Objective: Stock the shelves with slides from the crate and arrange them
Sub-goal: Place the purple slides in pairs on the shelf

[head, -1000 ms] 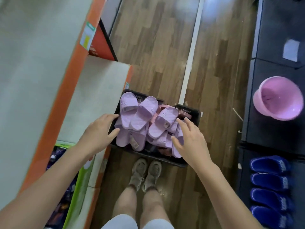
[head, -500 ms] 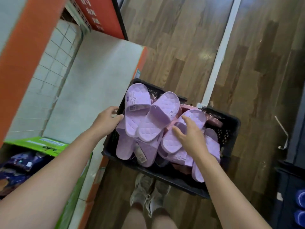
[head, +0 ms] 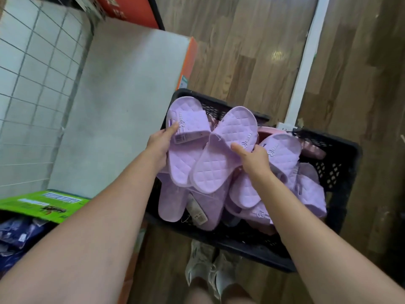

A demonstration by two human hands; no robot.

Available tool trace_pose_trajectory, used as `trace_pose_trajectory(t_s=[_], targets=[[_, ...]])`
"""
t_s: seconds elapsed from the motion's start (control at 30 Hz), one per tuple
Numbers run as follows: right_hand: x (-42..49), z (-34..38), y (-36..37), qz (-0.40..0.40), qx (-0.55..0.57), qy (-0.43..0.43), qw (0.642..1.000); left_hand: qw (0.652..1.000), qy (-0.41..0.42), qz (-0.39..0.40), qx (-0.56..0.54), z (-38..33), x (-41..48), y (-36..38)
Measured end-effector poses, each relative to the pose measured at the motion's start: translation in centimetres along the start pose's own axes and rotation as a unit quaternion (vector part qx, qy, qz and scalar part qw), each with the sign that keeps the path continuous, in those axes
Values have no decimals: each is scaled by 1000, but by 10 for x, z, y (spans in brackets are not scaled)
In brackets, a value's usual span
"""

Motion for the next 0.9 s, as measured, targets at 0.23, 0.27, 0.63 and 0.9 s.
trace_pose_trajectory(t_s=[0.23,0.27,0.63,0.9], targets=[[-30,-5,-6,-18,41,28,999,998,30,-15,57,1,-29,-13],[-40,-7,-10,-10,40,31,999,998,29,-13,60,4,-39,-17],[-172,-14,-96,11,-84,-36,996,996,14,-5,88,-6,-182,-48],[-288,2,-172,-48,-47,-67,996,982,100,74,143,-60,-285,-28]])
Point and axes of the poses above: each hand's wrist, its own x-axis towards the middle knuckle, its own y-axis out of the palm, z = x × y, the point moved 3 cm from there along x, towards the middle knuckle, and after that the axes turned 4 degrees about -x, right-handed, at the moved point
